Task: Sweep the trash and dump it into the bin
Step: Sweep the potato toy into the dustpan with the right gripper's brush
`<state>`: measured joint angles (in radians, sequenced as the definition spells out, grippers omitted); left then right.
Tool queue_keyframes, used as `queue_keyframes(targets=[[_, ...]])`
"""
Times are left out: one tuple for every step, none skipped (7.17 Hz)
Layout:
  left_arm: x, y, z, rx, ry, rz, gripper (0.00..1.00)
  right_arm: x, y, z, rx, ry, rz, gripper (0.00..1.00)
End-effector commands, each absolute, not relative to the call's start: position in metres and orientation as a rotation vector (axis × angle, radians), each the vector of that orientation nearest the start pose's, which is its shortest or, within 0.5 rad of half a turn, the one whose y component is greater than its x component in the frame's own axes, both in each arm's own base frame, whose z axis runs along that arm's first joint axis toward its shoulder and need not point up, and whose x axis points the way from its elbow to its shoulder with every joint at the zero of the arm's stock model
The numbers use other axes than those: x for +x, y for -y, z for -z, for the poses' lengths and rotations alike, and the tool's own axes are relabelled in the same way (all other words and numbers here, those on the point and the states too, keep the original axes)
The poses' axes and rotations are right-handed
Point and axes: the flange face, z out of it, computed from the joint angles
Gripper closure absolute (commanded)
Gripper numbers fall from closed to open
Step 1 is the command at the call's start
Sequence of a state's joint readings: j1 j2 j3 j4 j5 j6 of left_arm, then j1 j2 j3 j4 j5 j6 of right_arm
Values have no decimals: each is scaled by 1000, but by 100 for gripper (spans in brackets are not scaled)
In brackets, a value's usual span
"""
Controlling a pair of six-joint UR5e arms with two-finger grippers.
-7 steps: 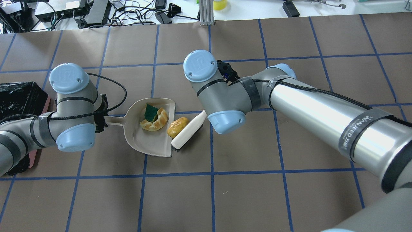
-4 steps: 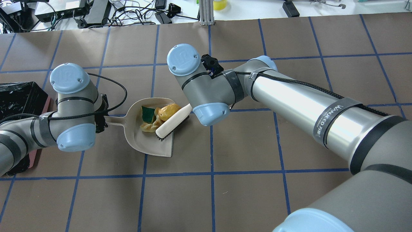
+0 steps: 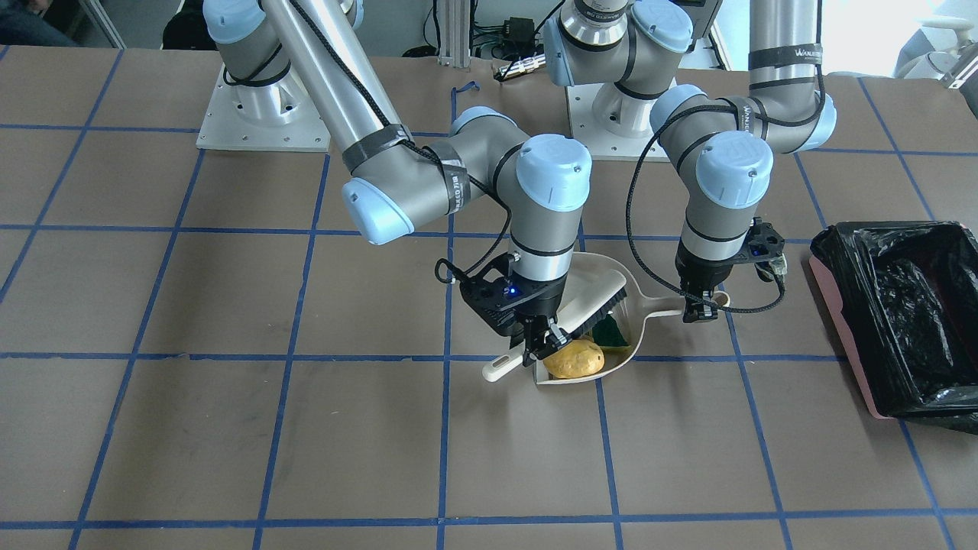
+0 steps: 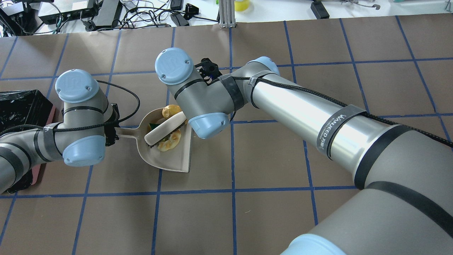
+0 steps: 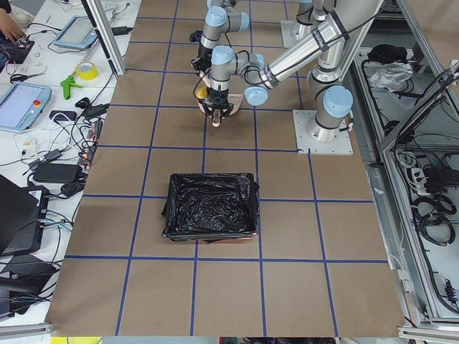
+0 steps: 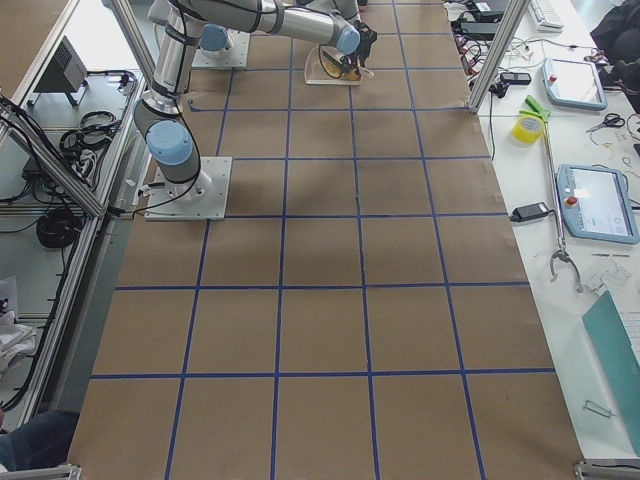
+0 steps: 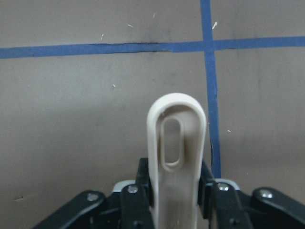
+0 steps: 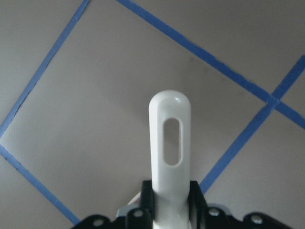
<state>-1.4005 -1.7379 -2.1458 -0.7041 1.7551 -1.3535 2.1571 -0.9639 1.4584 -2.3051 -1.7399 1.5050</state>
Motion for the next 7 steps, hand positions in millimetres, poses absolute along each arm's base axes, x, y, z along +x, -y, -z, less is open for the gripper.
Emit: queue_keyframes(targets=[[-33,487,-236,-2115,-2194,326,100,517,498,-254,1378,-2646,381,100],[-33,487,-236,-2115,-2194,326,100,516,493,-250,1364,-2714,357,100],[-33,487,-236,-2117,-2193,327,100,511,496,-251,1305,-2765,361,100],[-33,487,-236,-2117,-2196,327,100,501,502,-259,1264,-2781,362,100],[-33,487,-236,-2117,-2196,329,100,484,504,-269,1221,-2850,336,100],[-34,489,-239,-2124,-2206,332,100,459,514,-289,1172,-2899,326,100],[-36,491,-240,-2141,-2228,314,100,425,529,-302,1140,-2921,307,100]])
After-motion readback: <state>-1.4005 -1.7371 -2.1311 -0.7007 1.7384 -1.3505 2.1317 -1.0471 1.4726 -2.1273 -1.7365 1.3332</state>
